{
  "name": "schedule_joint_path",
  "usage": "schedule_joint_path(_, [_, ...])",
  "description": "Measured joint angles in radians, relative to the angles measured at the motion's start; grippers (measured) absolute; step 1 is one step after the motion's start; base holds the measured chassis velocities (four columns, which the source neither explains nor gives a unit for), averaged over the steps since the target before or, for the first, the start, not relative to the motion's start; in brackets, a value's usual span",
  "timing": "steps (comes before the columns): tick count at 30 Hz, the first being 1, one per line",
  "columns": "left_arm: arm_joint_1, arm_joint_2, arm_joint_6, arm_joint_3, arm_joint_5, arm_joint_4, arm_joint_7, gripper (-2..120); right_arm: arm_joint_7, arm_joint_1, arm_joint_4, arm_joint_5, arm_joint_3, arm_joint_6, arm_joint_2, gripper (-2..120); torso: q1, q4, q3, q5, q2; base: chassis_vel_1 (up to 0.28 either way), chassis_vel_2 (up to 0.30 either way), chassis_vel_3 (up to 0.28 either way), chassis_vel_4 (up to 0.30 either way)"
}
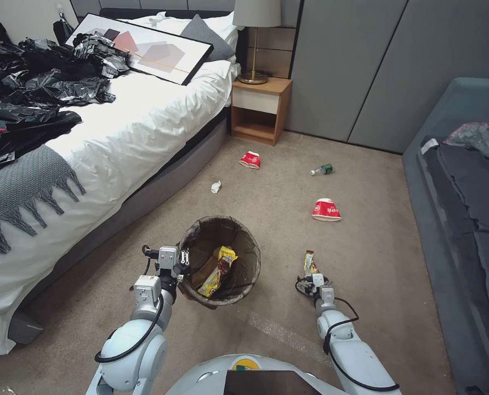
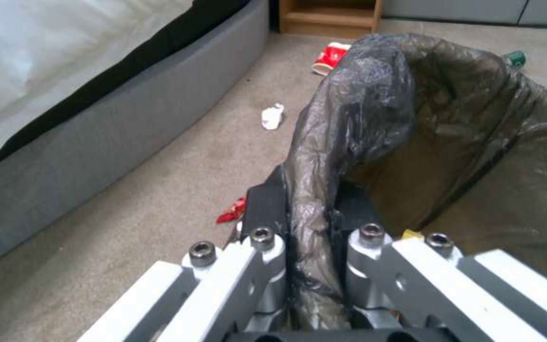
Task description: Pick up the trash bin, then pick up the garbage from the floor and place it into the trash bin.
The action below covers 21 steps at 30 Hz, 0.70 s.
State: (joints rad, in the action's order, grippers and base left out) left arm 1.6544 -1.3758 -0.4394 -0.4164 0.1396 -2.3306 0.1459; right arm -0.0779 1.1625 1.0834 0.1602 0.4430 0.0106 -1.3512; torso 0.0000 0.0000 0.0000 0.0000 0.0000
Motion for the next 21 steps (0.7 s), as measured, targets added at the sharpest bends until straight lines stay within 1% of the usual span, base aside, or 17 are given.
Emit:
schedule_joint_path(7, [-0.001, 0.001, 0.000, 0.000, 0.000, 0.000, 0.001, 7, 0.008, -0.009, -0.041, -0.005, 0.008, -0.036, 0.000, 99, 0.000, 0.0001, 0.000, -0.0002, 0.000, 0.000, 0.000, 0.000, 0.000])
schedule_joint_path(9, [-0.001, 0.000, 0.000, 0.000, 0.000, 0.000, 0.002, 7, 0.010, -0.008, -0.045, -0.006, 0.009, -0.042, -0.001, 93, 0.000, 0.0001, 0.000, -0.0001, 0.000, 0.000, 0.000, 0.000, 0.000])
schedule_joint_path(11, [-0.001, 0.000, 0.000, 0.000, 0.000, 0.001, 0.002, 7, 0.012, -0.008, -0.045, -0.007, 0.010, -0.044, -0.001, 92, 0.000, 0.0001, 0.000, -0.0001, 0.000, 0.000, 0.000, 0.000, 0.000])
schedule_joint_path(14, [-0.002, 0.000, 0.000, 0.001, 0.000, 0.001, 0.003, 7, 0.013, -0.006, -0.045, -0.007, 0.011, -0.050, -0.002, 81, 0.000, 0.0001, 0.000, -0.0001, 0.000, 0.000, 0.000, 0.000, 0.000])
schedule_joint_path(15, [-0.002, 0.000, 0.000, 0.001, 0.000, 0.001, 0.003, 7, 0.013, -0.006, -0.045, -0.007, 0.011, -0.050, -0.002, 81, 0.000, 0.0001, 0.000, -0.0001, 0.000, 0.000, 0.000, 0.000, 0.000])
schedule_joint_path(17, [-0.003, 0.000, -0.001, 0.001, 0.000, 0.001, 0.003, 7, 0.013, -0.005, -0.045, -0.008, 0.011, -0.052, -0.004, 75, 0.000, 0.0002, 0.000, 0.0000, 0.000, 0.000, 0.000, 0.000, 0.000])
schedule_joint_path(20, [-0.003, 0.000, -0.001, 0.001, 0.000, 0.001, 0.003, 7, 0.013, -0.005, -0.045, -0.009, 0.012, -0.054, -0.005, 70, 0.000, 0.0002, 0.000, 0.0000, 0.000, 0.000, 0.000, 0.000, 0.000])
schedule_joint_path(21, [-0.003, 0.000, -0.001, 0.001, -0.001, 0.002, 0.003, 7, 0.012, -0.004, -0.043, -0.009, 0.012, -0.055, -0.006, 62, 0.000, 0.0002, 0.000, 0.0000, 0.000, 0.000, 0.000, 0.000, 0.000])
